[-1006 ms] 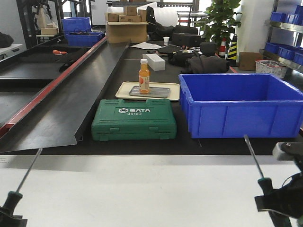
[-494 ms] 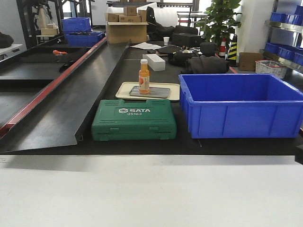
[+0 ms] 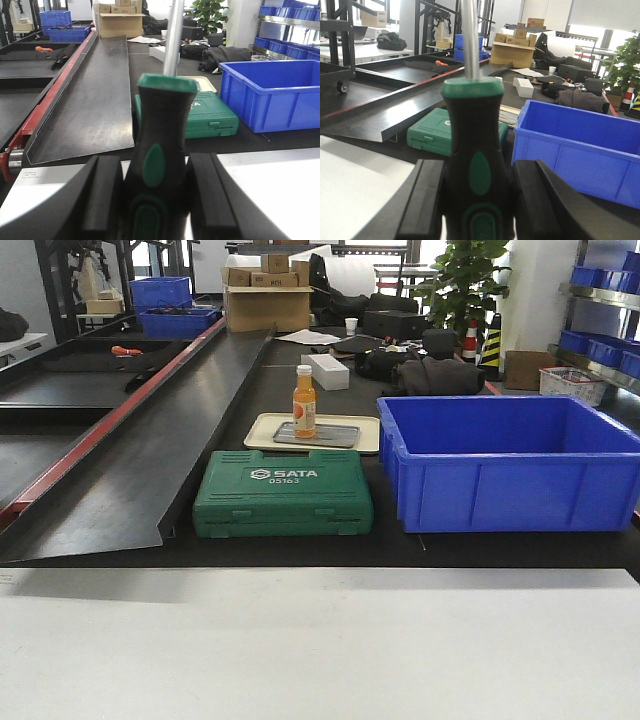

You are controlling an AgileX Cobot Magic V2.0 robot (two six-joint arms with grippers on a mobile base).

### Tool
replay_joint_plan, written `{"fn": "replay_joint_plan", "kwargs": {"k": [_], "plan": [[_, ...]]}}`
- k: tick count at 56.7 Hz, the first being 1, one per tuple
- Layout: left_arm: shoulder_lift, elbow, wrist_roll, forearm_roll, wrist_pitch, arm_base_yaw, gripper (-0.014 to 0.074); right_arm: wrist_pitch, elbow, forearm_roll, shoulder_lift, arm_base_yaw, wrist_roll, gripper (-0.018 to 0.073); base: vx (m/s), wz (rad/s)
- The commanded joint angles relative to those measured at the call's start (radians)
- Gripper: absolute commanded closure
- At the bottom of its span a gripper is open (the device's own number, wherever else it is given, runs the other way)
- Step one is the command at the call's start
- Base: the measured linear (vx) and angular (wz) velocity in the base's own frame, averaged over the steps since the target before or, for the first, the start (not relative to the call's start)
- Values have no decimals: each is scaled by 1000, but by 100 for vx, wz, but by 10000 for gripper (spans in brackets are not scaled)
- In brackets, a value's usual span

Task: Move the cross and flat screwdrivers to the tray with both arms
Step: 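Lift both held screwdrivers up off the table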

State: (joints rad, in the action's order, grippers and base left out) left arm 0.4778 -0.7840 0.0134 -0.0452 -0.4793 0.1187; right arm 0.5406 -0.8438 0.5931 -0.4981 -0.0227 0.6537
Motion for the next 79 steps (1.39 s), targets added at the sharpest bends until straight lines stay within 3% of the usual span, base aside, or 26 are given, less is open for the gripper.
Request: {"fn": "replay_joint_plan", "kwargs": {"k": [1, 79], "plan": [[4, -27, -1, -9, 102, 6, 601, -117, -27, 50, -8, -1, 3, 568, 0, 0], [4, -27, -1, -9, 101, 6, 601, -115, -27, 49, -8, -1, 4, 568, 0, 0]]}}
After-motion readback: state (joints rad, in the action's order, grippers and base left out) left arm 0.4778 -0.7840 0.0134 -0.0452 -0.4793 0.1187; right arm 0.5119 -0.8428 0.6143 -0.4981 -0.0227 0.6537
